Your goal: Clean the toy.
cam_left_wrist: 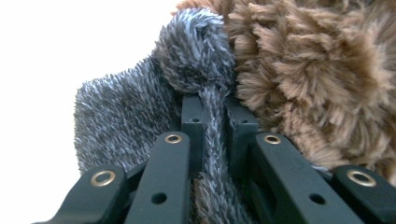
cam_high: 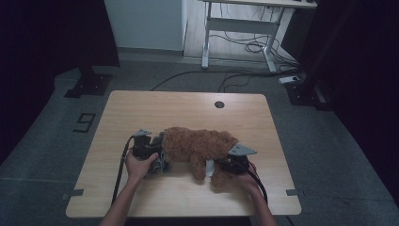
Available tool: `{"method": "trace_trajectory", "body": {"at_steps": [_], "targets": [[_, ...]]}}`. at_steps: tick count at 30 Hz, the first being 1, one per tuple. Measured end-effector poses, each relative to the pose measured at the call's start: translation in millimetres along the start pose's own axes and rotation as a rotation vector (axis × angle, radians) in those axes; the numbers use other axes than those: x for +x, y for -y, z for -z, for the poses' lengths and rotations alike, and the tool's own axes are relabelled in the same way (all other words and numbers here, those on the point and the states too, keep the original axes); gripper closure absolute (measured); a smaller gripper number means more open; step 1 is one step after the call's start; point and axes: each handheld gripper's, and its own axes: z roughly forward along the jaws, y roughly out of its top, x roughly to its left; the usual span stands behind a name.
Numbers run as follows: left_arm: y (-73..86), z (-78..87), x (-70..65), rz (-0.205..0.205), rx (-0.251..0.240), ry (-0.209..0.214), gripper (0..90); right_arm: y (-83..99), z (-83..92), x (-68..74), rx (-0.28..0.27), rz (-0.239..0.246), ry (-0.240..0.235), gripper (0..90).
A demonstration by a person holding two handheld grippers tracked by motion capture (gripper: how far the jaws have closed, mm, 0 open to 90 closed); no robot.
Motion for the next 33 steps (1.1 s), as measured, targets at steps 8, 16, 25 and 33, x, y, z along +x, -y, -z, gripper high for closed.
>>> {"method": "trace_trajectory", "body": {"at_steps": [8, 16, 25, 33], "targets": [[-23.2, 37.2, -17.7, -0.059, -0.092, 0.032, 79.0, 6.1, 9.4, -8.9, -0.009, -0.016, -0.039, 55.1], [-67.7, 28.3, -62.4, -0.181, -0.12, 0.037, 78.2, 6.4, 8.8, -8.9, -0.01, -0.021, -0.053, 54.0], [-65.7, -17.7, -59.5, -0.138, -0.023, 0.039, 78.1, 7.3, 9.0, -10.0, -0.011, -0.038, -0.058, 52.3], [-38.2, -9.8, -63.2, -0.183, -0.038, 0.01, 78.7, 7.6, 12.6, -12.5, 0.037, -0.153, -0.081, 30.8]]}}
